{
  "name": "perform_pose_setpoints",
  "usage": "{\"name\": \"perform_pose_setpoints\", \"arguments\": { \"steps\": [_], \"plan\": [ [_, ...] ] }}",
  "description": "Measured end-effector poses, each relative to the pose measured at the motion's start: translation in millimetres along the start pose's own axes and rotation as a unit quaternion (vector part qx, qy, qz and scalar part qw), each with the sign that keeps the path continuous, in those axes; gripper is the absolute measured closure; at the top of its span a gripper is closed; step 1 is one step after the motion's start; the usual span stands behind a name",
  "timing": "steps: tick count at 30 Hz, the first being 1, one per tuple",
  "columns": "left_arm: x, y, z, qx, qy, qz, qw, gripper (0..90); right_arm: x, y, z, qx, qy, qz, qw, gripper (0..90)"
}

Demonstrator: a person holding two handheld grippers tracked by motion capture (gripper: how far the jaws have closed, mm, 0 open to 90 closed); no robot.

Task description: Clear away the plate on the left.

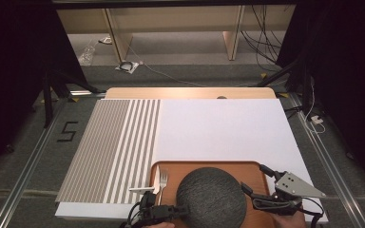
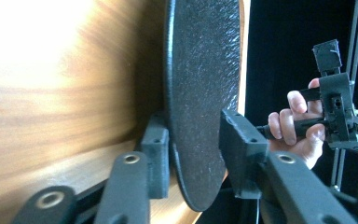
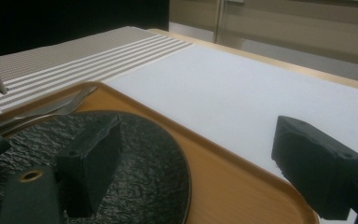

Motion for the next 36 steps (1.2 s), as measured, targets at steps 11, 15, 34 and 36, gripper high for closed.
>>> {"name": "perform_pose_setpoints", "arguments": {
  "steps": [11, 15, 34, 36],
  "plan": [
    [2.6, 3.9, -4.3, 0.025, -0.008, 0.054, 0.9982, 42.9, -0.1, -0.3, -0.1, 0.0, 0.0, 0.0, 1.0, 17.3],
    [10.3, 5.4, -9.7, 0.03, 0.0, 0.064, 0.9975, 39.9, 0.0, -0.4, -0.2, 0.0, 0.0, 0.001, 1.0, 17.3],
    [44.5, 22.3, -36.0, 0.007, 0.032, 0.133, 0.9906, 36.0, -1.3, -1.0, 0.9, 0.003, -0.005, -0.001, 1.0, 17.2],
    [45.3, 24.8, -36.1, 0.005, 0.027, 0.151, 0.9881, 35.5, -1.2, -1.3, 1.2, 0.003, -0.004, 0.0, 1.0, 17.2]
  ]
}}
Point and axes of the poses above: each handheld gripper's, and its own axes: z roughly forward along the jaws, x roughly out of its top, y roughly to its right, the point moved 9 cm from there along z, roughly forward along the jaws, and after that the axes turned 3 degrees about y, right-handed, at the moved point
